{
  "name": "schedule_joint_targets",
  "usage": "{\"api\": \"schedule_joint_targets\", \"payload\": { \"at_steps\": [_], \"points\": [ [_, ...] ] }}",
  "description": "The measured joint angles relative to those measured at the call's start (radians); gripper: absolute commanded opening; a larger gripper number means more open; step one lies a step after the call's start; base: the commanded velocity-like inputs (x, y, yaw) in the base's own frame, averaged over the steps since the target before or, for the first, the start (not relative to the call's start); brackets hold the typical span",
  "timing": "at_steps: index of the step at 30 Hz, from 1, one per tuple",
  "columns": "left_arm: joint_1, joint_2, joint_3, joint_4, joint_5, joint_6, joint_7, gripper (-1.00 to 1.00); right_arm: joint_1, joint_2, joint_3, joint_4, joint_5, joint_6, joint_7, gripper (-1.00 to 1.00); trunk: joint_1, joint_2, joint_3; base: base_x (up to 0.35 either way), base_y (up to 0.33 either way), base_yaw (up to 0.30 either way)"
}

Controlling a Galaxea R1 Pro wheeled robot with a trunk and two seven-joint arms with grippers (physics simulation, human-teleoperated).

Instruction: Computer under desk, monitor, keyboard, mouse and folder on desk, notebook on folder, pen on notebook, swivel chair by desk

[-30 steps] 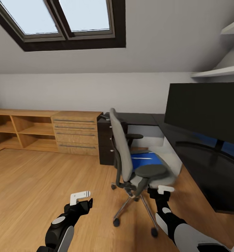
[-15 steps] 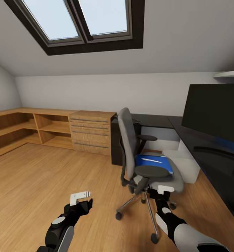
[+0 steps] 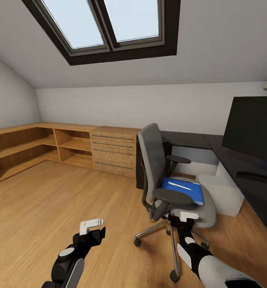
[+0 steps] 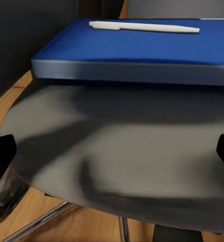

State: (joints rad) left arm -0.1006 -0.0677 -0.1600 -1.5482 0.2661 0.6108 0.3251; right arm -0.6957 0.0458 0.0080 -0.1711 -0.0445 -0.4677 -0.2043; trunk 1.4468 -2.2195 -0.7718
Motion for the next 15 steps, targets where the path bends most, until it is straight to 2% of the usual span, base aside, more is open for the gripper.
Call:
{"api": "schedule_joint_targets", "payload": {
  "at_steps": [3,6,15],
  "points": [
    [0.000,-0.001,0.000,0.000,0.000,0.000,0.000,1.00,0.000,0.000,0.000,0.000,0.000,-0.002,0.000,1.00,0.000,0.000,0.000,0.000,0.000,-0.003],
    [0.000,0.000,0.000,0.000,-0.001,0.000,0.000,1.00,0.000,-0.001,-0.001,0.000,0.000,-0.002,0.000,1.00,0.000,0.000,0.001,0.000,0.000,-0.125],
    [0.000,0.000,0.000,0.000,-0.001,0.000,0.000,1.00,0.000,-0.002,-0.001,0.000,-0.001,-0.002,0.000,1.00,0.000,0.000,0.008,0.000,0.000,-0.211]
  ]
}}
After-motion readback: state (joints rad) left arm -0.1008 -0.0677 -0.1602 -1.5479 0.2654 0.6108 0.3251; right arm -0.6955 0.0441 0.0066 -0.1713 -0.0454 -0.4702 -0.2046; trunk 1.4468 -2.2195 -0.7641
